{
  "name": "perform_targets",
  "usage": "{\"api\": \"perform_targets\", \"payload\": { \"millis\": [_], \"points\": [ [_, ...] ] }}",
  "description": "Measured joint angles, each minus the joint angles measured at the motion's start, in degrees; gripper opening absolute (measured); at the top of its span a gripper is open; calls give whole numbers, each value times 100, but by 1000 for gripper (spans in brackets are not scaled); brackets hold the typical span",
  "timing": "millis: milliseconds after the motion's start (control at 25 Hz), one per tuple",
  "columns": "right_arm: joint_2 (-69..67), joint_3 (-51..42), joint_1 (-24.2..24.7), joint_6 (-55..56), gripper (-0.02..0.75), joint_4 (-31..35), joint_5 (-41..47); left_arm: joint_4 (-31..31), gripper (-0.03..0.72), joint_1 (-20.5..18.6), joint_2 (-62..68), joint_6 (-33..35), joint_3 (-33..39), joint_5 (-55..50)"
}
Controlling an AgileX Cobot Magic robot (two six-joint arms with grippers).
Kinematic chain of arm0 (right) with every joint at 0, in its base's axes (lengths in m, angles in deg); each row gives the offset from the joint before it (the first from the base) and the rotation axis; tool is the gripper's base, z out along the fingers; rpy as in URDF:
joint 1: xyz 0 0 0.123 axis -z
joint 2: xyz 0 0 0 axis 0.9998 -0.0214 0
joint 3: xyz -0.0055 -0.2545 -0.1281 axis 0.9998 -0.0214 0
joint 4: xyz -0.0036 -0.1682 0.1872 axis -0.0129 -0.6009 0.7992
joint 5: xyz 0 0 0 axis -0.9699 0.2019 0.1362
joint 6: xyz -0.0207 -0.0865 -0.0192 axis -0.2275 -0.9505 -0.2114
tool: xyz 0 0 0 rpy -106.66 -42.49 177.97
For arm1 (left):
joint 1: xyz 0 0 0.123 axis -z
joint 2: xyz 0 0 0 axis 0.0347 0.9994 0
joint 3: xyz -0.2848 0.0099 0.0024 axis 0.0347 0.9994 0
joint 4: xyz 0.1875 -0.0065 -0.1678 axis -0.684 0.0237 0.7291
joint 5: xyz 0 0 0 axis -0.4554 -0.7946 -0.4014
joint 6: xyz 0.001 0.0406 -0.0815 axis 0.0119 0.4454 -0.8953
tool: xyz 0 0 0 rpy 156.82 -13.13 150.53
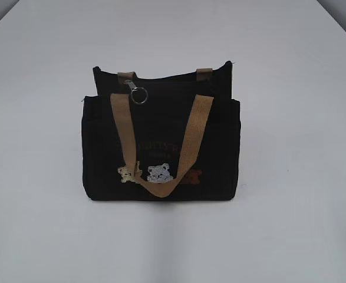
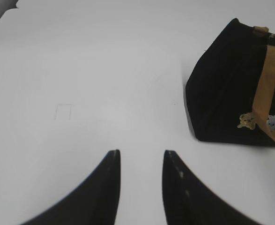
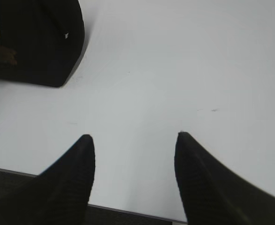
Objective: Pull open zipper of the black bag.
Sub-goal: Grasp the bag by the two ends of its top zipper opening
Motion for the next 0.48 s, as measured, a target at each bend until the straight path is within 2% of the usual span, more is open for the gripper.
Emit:
{"api": "perform_targets", "payload": {
  "millis": [480],
  "points": [
    [0, 0, 0, 0, 428, 0, 0, 0, 235, 0, 0, 0, 0, 0]
  ]
}}
